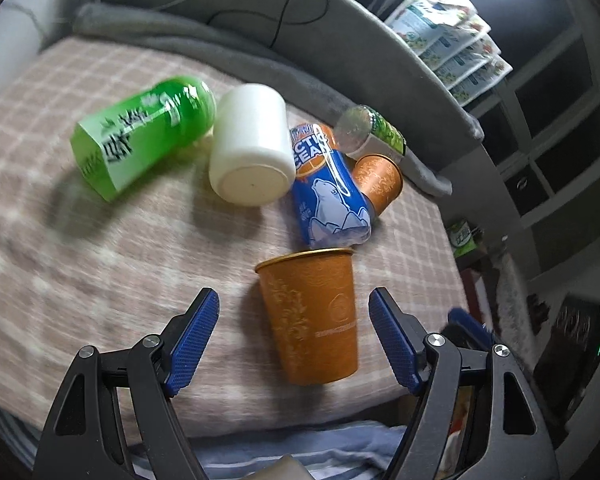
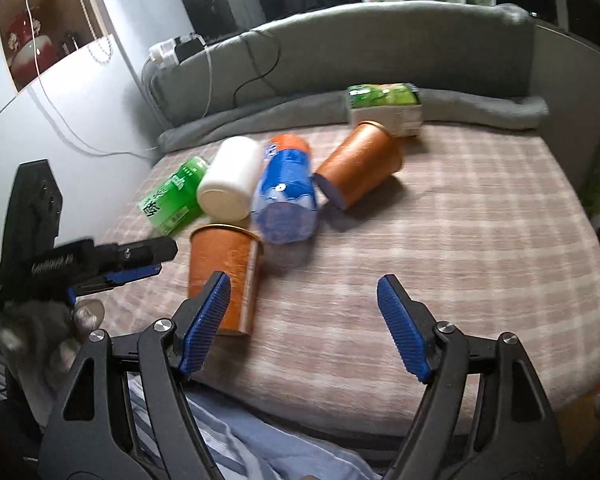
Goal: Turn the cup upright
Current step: 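Lower the upright cup onto the table with the right gripper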
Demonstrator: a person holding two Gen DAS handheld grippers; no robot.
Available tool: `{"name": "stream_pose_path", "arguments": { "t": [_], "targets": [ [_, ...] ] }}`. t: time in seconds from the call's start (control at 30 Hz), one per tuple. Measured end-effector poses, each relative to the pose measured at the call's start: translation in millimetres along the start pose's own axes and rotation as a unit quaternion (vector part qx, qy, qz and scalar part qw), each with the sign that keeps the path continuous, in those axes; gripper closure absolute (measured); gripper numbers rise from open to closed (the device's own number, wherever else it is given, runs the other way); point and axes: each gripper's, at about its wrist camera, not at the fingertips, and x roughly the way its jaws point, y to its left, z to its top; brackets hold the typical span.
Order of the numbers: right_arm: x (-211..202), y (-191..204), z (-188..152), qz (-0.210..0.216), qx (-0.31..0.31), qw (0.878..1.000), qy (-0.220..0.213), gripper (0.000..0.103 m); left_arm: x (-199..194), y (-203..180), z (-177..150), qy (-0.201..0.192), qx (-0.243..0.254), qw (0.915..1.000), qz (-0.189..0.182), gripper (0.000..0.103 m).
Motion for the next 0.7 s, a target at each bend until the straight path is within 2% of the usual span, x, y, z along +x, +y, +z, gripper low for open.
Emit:
{"name": "stream_pose_path", "arguments": {
  "t": [0.33,0.7],
  "targets": [
    [-7.5,-22.3,-10.8,0.005,0.020,1.000,-0.005,0.024,27.0,-7.3,5.7,0.026,-0.023,0.9994,0.011,0.027],
    [-3.9,-31.7,-12.3,0.001,0.028,1.000,-0.003,0.024,46.5,-12.9,9.5,0.048,-0.004,0.9985,0.026,0.027]
  ]
}}
